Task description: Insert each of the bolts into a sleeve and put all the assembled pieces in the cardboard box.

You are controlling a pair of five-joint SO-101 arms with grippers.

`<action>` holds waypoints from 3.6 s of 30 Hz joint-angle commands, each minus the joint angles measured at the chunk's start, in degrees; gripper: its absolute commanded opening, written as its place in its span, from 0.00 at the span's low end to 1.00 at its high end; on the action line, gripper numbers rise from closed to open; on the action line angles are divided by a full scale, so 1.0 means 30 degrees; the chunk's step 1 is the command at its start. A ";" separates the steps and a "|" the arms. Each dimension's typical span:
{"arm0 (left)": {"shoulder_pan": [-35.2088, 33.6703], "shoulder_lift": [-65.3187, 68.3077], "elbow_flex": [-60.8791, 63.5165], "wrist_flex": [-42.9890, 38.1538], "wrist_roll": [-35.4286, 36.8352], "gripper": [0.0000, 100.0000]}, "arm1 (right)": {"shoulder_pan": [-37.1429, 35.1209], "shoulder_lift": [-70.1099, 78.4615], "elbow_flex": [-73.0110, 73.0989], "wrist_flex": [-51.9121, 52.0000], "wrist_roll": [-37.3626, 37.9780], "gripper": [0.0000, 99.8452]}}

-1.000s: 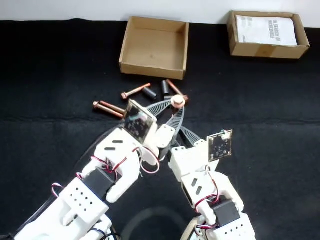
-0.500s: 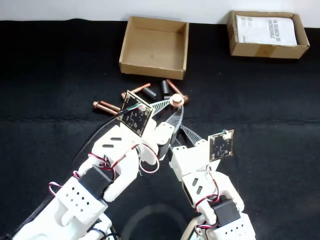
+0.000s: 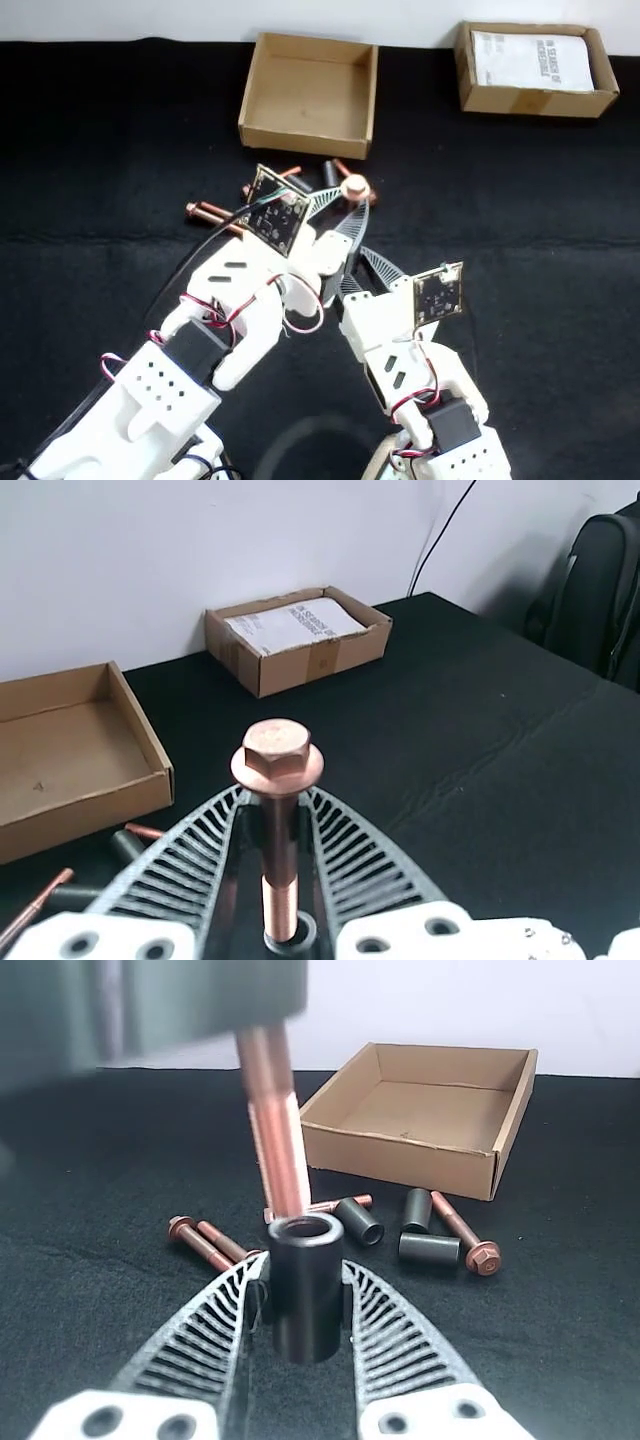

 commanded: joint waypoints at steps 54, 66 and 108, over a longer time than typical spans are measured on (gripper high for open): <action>-0.2388 -0.3736 -0.5055 1.2806 0.0029 0.30 | -0.0015 -0.0161 0.2857 -0.0396 0.0205 0.01; -0.4791 -1.2996 0.0484 1.5062 0.0059 0.05 | 0.1832 0.0015 -0.1275 0.0103 0.0205 0.01; -1.2205 -1.5868 1.4168 1.0403 0.0088 0.01 | 0.1832 2.9436 -3.3070 1.2908 -0.2637 0.01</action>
